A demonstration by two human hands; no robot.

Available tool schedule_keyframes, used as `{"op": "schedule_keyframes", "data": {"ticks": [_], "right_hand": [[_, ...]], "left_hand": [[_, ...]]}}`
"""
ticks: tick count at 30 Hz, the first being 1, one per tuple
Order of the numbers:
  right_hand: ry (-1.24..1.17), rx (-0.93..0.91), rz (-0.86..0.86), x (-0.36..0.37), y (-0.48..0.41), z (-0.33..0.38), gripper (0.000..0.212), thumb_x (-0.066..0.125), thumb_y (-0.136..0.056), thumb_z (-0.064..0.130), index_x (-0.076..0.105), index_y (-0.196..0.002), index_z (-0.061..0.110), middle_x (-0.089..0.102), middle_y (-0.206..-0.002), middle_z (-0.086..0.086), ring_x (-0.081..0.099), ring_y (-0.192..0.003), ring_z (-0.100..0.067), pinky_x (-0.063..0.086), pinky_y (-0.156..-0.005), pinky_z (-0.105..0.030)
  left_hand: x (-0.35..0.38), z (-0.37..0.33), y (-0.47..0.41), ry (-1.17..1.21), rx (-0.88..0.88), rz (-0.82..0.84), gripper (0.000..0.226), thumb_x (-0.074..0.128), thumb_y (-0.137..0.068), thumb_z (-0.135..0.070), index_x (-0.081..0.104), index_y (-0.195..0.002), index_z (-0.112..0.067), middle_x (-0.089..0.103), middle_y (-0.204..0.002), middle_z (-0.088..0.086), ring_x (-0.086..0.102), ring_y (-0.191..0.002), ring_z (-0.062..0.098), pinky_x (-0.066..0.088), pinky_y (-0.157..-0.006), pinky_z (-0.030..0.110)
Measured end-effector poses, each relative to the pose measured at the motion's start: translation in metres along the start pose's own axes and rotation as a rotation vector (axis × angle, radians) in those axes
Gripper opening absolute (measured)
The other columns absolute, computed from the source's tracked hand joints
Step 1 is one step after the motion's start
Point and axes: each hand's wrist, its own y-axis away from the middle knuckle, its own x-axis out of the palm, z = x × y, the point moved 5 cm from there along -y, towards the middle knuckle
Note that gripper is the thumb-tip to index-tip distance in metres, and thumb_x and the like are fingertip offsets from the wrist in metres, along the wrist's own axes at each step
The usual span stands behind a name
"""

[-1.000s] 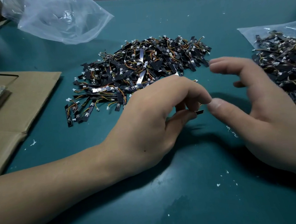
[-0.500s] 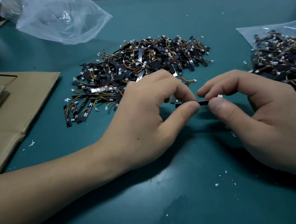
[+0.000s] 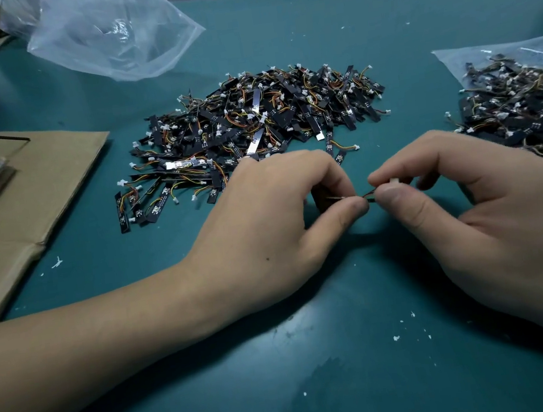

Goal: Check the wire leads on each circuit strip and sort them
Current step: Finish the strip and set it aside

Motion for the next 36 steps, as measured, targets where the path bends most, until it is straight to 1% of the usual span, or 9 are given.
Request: {"op": "schedule_keyframes", "data": {"ticks": [2,5,7,11,17,22,25,29,36], "right_hand": [[-0.043,0.038,-0.028,-0.002,0.001,-0.002,0.008,0.065,-0.096,0.031,0.067,-0.103,0.035,0.067,-0.090,0.022,0.063,-0.088,0.001,0.043,-0.081,-0.013],[-0.119,0.140,-0.002,0.000,0.000,-0.008,0.017,0.072,-0.091,0.037,0.068,-0.107,0.033,0.070,-0.094,0.020,0.067,-0.088,-0.007,0.049,-0.080,-0.024],[-0.119,0.176,0.034,0.002,0.000,-0.012,0.010,0.073,-0.089,0.036,0.070,-0.098,0.032,0.072,-0.093,0.018,0.067,-0.085,-0.007,0.050,-0.078,-0.024],[-0.112,0.138,0.031,0.003,0.000,-0.010,0.005,0.068,-0.092,0.034,0.068,-0.089,0.029,0.070,-0.090,0.015,0.065,-0.082,-0.008,0.048,-0.076,-0.021],[-0.222,0.209,-0.006,0.002,0.002,-0.017,0.001,0.068,-0.094,0.028,0.068,-0.094,0.029,0.072,-0.085,0.001,0.066,-0.078,-0.024,0.054,-0.075,-0.036],[-0.232,0.227,0.012,0.003,0.002,-0.017,0.008,0.068,-0.094,0.027,0.066,-0.094,0.035,0.073,-0.088,0.002,0.069,-0.081,-0.023,0.055,-0.076,-0.038],[-0.250,0.224,0.022,0.003,0.002,-0.017,0.003,0.066,-0.094,0.034,0.065,-0.095,0.032,0.072,-0.086,-0.001,0.067,-0.081,-0.028,0.055,-0.077,-0.041],[-0.214,0.198,0.037,0.003,0.002,-0.014,0.008,0.062,-0.093,0.039,0.064,-0.094,0.031,0.070,-0.086,0.002,0.065,-0.078,-0.023,0.053,-0.075,-0.034],[-0.176,0.166,0.033,0.004,0.002,-0.013,0.006,0.067,-0.095,0.026,0.066,-0.095,0.032,0.072,-0.090,0.005,0.067,-0.080,-0.018,0.053,-0.074,-0.029]], "left_hand": [[-0.004,-0.003,-0.001,0.057,0.017,-0.029,0.009,0.071,-0.093,-0.031,0.070,-0.091,-0.023,0.061,-0.081,-0.021,0.054,-0.077,-0.003,0.045,-0.074,0.021],[-0.009,-0.005,-0.001,0.115,0.022,-0.072,0.007,0.074,-0.093,-0.024,0.071,-0.089,-0.019,0.063,-0.080,-0.019,0.057,-0.075,0.003,0.043,-0.070,0.014],[-0.010,-0.006,-0.001,0.130,0.023,-0.068,0.007,0.075,-0.093,-0.023,0.072,-0.088,-0.018,0.064,-0.079,-0.019,0.058,-0.075,0.003,0.040,-0.070,0.011],[-0.009,-0.005,-0.002,0.179,0.001,-0.033,0.006,0.076,-0.093,-0.023,0.073,-0.093,-0.017,0.063,-0.079,-0.018,0.060,-0.075,0.007,0.037,-0.069,0.008],[-0.009,0.000,-0.004,0.272,-0.062,-0.032,0.008,0.075,-0.092,-0.013,0.071,-0.086,-0.015,0.058,-0.074,-0.021,0.055,-0.069,0.001,0.038,-0.066,0.006],[-0.009,0.001,-0.003,0.299,-0.073,-0.016,0.007,0.075,-0.092,-0.013,0.069,-0.092,-0.017,0.061,-0.076,-0.016,0.058,-0.070,0.006,0.038,-0.065,0.008],[-0.010,-0.002,-0.003,0.283,-0.037,-0.017,0.008,0.078,-0.090,-0.014,0.070,-0.089,-0.017,0.059,-0.075,-0.021,0.057,-0.070,0.001,0.038,-0.066,0.007],[-0.010,-0.003,-0.003,0.258,-0.025,-0.022,0.015,0.083,-0.086,-0.024,0.071,-0.089,-0.017,0.059,-0.077,-0.023,0.058,-0.071,0.003,0.037,-0.068,0.007],[-0.010,-0.003,-0.004,0.252,-0.030,-0.016,0.010,0.080,-0.090,-0.017,0.071,-0.084,-0.017,0.058,-0.074,-0.023,0.056,-0.069,-0.001,0.038,-0.066,0.006]]}}
